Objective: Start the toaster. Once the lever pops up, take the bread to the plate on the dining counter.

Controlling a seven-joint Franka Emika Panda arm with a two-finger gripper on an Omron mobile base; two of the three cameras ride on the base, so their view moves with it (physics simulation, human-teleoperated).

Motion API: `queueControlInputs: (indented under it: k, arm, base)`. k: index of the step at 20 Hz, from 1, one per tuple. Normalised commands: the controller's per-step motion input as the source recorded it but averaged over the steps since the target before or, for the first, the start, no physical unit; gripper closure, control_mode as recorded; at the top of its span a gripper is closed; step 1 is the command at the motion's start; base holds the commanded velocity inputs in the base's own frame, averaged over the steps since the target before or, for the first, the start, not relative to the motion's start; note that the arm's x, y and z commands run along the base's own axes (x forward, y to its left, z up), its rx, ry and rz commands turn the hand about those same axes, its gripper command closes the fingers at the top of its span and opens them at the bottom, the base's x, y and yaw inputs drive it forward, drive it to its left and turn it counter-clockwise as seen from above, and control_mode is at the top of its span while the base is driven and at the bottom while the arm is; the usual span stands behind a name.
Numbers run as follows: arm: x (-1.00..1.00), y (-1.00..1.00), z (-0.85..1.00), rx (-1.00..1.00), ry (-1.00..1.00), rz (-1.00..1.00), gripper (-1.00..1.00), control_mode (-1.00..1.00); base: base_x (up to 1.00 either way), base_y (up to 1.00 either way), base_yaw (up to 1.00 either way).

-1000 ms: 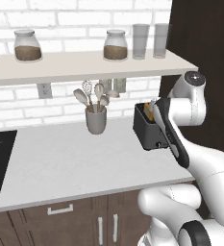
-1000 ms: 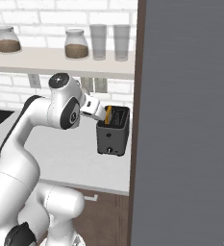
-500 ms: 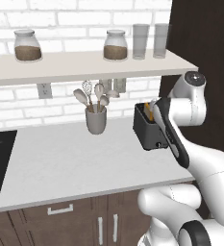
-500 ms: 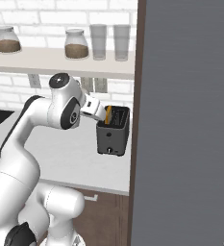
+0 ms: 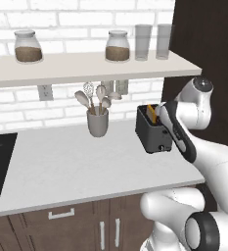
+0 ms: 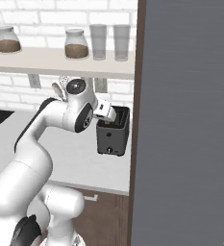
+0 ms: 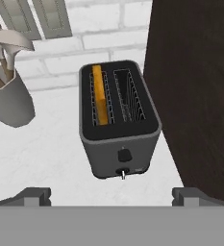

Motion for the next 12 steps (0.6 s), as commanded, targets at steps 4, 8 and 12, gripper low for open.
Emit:
queueControlInputs:
  k: [4, 8, 12]
  arm:
    - [0.5, -0.02, -0.38, 0.0, -0.07, 0.11, -1.0, -1.0]
    - [0.49, 0.01, -0.37, 0.0, -0.04, 0.05, -1.0, -1.0]
    - [0.53, 0.03, -0.33, 0.0, -0.01, 0.0, -1.0, -1.0]
  base:
    - [0.0, 0.0, 0.0]
    - [0.0, 0.0, 0.0]
    - [0.0, 0.0, 0.0]
